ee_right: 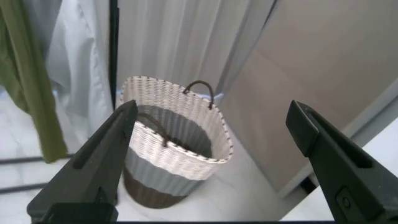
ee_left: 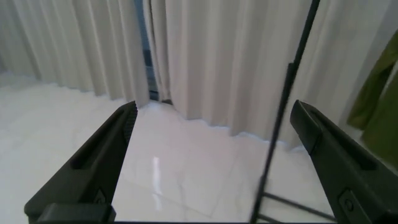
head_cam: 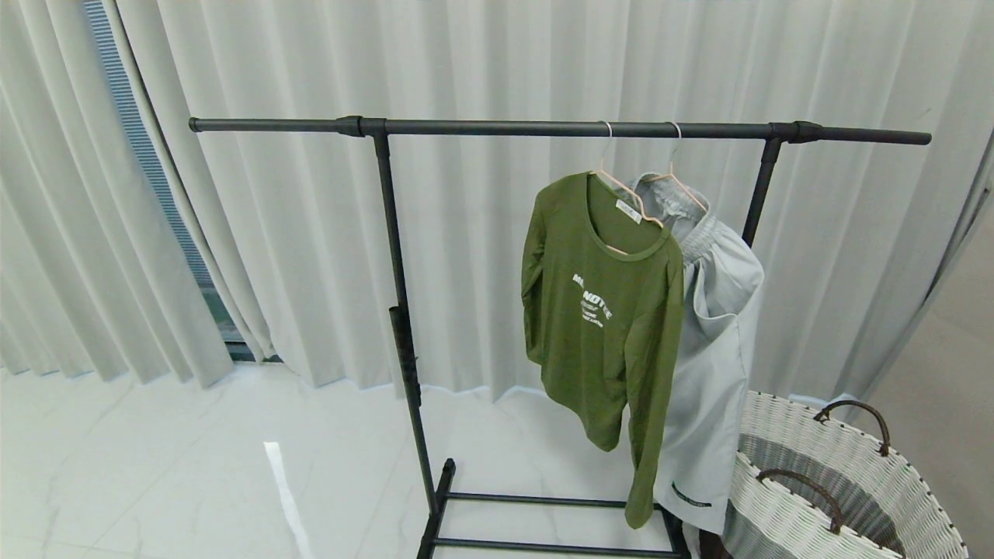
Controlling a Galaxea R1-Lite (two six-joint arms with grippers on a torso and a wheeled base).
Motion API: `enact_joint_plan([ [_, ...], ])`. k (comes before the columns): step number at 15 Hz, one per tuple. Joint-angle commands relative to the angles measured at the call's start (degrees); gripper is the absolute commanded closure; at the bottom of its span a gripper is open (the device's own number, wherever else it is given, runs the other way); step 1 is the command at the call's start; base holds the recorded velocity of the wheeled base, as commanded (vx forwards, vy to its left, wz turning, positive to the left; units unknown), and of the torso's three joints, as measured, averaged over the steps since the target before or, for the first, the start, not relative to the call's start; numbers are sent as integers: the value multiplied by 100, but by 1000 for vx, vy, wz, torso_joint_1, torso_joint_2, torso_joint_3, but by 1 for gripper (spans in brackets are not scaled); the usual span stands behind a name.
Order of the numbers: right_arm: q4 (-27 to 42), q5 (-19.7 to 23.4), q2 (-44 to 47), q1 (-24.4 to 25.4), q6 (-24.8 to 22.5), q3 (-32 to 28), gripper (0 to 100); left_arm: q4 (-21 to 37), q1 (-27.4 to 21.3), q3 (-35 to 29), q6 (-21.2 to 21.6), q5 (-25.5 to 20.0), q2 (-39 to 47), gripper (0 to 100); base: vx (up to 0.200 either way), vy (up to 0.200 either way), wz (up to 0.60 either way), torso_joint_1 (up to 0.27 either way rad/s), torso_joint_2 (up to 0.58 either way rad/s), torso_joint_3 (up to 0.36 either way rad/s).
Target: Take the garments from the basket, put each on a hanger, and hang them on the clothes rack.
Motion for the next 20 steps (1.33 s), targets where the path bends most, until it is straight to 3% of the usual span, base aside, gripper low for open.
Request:
enact_joint_plan([
  [1,1,21,-68,1,75,24,0,20,5,5,-203,-221,-13,0,0,0,0,0,0,0],
  [3,10,135,-77,-8,295,24,0,47,-4,5,-370,-1056,-5,0,0,0,0,0,0,0],
  [4,28,460,-77,1,383,24,0,240,-4,5,-326,-1337,-5,0,0,0,0,0,0,0],
  [7,537,1357,-68,1,444,24,0,258,5,5,-423,-1337,-13,0,0,0,0,0,0,0],
  [11,537,1383,-393,994,462,24,0,258,-4,5,-414,-1337,-13,0,0,0,0,0,0,0],
  [16,546,1234,-622,862,928,24,0,258,-4,5,-423,-1337,-13,0,0,0,0,0,0,0],
  [20,546,1234,-622,862,928,24,0,258,-4,5,-414,-1337,-13,0,0,0,0,0,0,0],
])
